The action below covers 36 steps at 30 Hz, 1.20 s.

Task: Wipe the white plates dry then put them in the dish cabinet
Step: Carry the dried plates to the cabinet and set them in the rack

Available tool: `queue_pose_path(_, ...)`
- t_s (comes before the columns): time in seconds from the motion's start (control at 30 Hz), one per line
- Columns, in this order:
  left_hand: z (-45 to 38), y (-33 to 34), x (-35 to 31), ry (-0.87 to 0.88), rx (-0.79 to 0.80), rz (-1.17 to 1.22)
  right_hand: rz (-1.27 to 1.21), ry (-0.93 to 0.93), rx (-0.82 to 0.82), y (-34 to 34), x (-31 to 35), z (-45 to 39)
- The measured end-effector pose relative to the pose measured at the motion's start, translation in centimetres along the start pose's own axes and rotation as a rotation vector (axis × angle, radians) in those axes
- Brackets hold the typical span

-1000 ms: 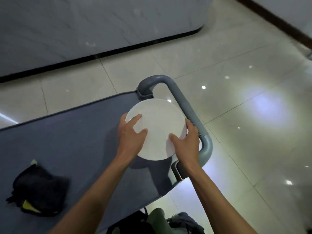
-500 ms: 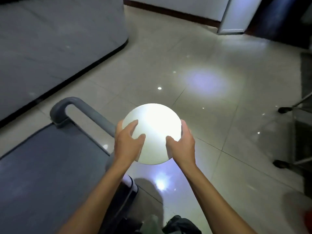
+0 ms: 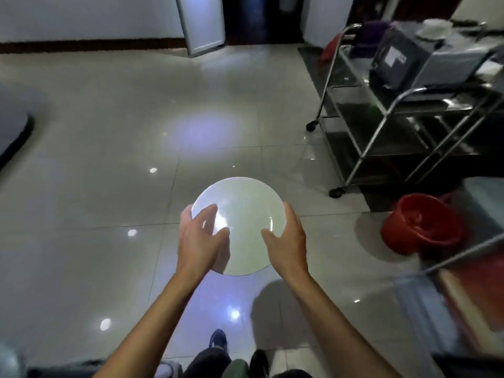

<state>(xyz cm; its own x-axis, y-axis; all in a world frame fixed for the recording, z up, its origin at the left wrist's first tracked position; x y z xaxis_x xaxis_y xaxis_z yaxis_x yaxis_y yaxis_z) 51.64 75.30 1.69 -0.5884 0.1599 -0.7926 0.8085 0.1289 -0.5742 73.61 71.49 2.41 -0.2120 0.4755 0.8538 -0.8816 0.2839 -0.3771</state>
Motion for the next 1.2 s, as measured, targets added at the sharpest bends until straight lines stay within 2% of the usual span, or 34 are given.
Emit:
queue_pose_path(0.23,-4.5,13.2,-5.3,0.154,0.252,0.062,-0.082,0.147,-0.259,-9.9,-4.6,-4.4)
queue_pose_path(0.53,-10.3,27.2,-12.9,0.316,0.529,0.159,-0.213,0.303,-0.505,-18.7,-7.2,-9.8)
queue_pose_path(0.67,-11.4,32.5,-16.7,0.422,0.643,0.193,-0.202,0.301,-0.711,-22.8,-7.7,-9.7)
queue_pose_path(0.83,-8.4,39.4,-21.9,0.576,0.824,0.115,-0.315,0.408,-0.931,-27.6,-10.8,-6.8)
queue_pose_path(0.97,-3.9,43.8,-26.0,0.641,0.954,0.163,-0.390,0.440,-1.060,-31.3,-13.6,-3.4)
queue_pose_path(1.2,6.8,48.5,-34.2,0.882,1.160,0.271,-0.499,0.505,-1.267,-37.8,-19.5,4.6)
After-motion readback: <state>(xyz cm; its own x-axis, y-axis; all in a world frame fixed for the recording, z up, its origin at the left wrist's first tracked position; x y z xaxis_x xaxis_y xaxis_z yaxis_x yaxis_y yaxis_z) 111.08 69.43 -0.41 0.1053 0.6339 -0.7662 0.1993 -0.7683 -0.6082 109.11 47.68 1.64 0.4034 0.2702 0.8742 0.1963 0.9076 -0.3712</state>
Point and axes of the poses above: each hand's wrist, its own z-axis away from the middle knuckle, its own y-axis out of the palm, x = y × z, the point moved 7 cm from there along -z, towards the middle knuckle, and after that the axes turned 15 degrees about y, right-handed, at the moved point
